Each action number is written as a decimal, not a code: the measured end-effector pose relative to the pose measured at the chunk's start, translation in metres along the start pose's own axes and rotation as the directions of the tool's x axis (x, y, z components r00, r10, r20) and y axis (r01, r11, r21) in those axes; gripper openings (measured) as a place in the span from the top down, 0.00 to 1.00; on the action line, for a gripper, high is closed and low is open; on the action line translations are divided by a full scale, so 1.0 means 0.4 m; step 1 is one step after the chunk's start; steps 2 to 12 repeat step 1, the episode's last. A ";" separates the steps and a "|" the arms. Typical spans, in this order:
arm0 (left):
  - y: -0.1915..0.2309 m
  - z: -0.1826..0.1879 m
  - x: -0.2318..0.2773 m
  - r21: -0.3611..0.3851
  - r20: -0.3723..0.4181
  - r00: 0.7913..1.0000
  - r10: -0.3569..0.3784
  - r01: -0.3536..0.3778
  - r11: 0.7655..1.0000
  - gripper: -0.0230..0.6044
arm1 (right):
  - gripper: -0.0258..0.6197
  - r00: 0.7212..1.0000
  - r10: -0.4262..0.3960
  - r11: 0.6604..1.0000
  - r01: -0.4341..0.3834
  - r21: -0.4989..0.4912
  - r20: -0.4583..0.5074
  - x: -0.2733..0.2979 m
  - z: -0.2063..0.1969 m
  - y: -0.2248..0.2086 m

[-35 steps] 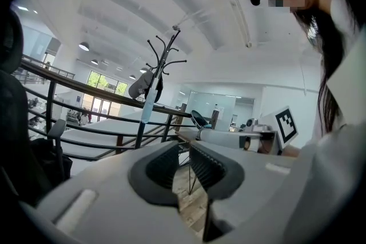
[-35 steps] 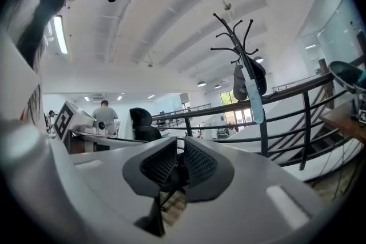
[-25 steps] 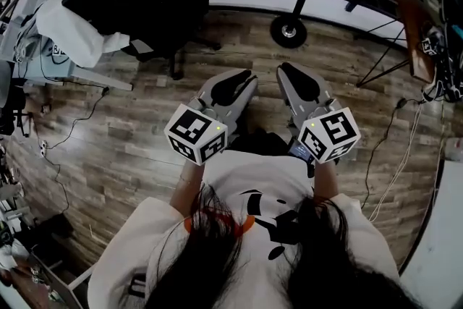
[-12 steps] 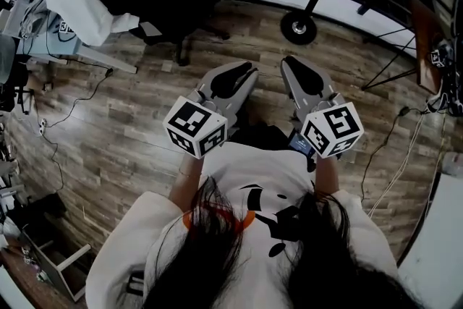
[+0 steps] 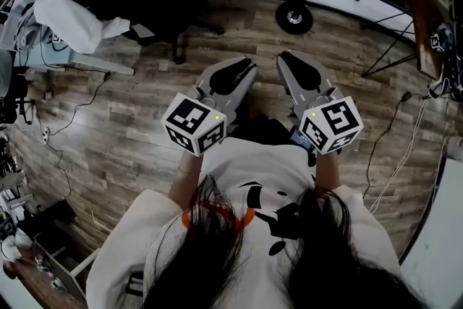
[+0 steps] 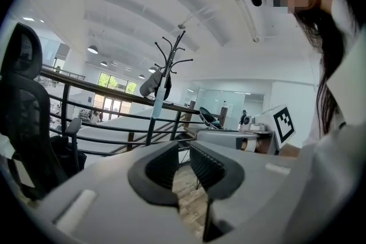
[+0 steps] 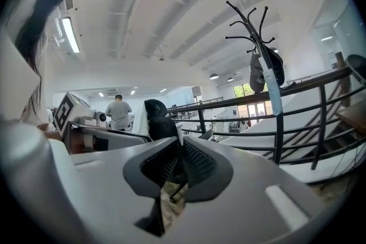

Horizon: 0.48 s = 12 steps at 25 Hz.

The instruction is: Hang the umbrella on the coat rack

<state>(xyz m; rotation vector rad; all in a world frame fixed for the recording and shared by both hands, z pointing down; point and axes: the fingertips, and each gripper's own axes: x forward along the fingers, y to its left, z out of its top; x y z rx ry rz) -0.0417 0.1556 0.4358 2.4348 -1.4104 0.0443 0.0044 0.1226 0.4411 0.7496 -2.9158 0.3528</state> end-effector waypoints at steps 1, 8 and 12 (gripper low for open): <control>-0.003 0.001 0.009 0.001 -0.001 1.000 -0.004 0.004 1.000 0.89 | 0.88 1.000 -0.002 1.000 0.002 -0.001 0.001 -0.001 0.002 -0.009; -0.003 0.001 0.009 0.001 -0.001 1.000 -0.004 0.004 1.000 0.89 | 0.88 1.000 -0.002 1.000 0.002 -0.001 0.001 -0.001 0.002 -0.009; -0.003 0.001 0.009 0.001 -0.001 1.000 -0.004 0.004 1.000 0.89 | 0.88 1.000 -0.002 1.000 0.002 -0.001 0.001 -0.001 0.002 -0.009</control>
